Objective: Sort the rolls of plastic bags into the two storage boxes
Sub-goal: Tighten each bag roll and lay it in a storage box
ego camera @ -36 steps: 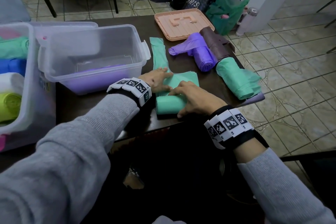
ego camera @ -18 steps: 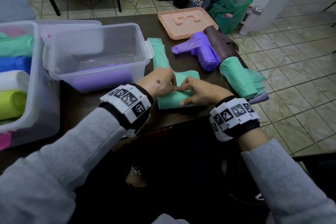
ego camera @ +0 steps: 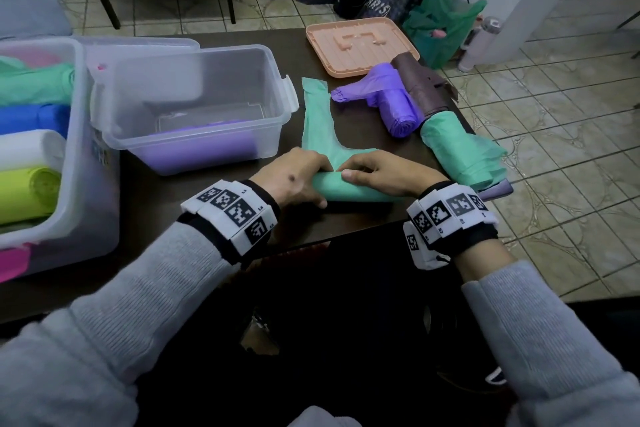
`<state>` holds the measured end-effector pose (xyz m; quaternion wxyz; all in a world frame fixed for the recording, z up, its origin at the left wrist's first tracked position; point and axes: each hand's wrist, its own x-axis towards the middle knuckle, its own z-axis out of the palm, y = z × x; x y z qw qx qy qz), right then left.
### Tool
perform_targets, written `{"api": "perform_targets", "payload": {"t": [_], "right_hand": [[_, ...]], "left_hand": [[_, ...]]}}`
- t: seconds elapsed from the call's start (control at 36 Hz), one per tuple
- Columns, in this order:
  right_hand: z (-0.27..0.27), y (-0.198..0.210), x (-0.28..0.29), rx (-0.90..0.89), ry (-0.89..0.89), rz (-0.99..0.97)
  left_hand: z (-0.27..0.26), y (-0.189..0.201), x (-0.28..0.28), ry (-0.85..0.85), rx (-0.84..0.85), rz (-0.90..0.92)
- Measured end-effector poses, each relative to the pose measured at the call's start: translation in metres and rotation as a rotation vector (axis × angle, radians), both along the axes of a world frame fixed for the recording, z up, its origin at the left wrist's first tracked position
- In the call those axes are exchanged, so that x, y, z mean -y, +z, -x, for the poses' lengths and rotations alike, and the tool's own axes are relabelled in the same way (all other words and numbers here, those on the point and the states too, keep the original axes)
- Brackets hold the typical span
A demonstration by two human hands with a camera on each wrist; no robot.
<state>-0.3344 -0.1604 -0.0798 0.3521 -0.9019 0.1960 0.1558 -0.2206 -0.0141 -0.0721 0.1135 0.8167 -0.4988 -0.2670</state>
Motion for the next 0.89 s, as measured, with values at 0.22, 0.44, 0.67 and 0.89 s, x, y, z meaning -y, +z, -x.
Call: {"api": "perform_targets", "payload": {"t": [0.22, 0.44, 0.67, 0.89], "right_hand": [[-0.006, 0.008, -0.015, 0.139, -0.021, 0.443], [0.007, 0.004, -0.019, 0.149, 0.014, 0.323], [-0.008, 0.005, -0.005, 0.028, -0.008, 0.227], [-0.012, -0.003, -0.006, -0.074, -0.033, 0.181]], "left_hand": [[-0.015, 0.009, 0.015, -0.042, -0.051, -0.131], [-0.021, 0.01, 0.019, -0.005, -0.042, -0.127], [-0.01, 0.004, 0.016, -0.02, 0.166, 0.131], [-0.004, 0.001, 0.017, -0.105, 0.251, 0.033]]}}
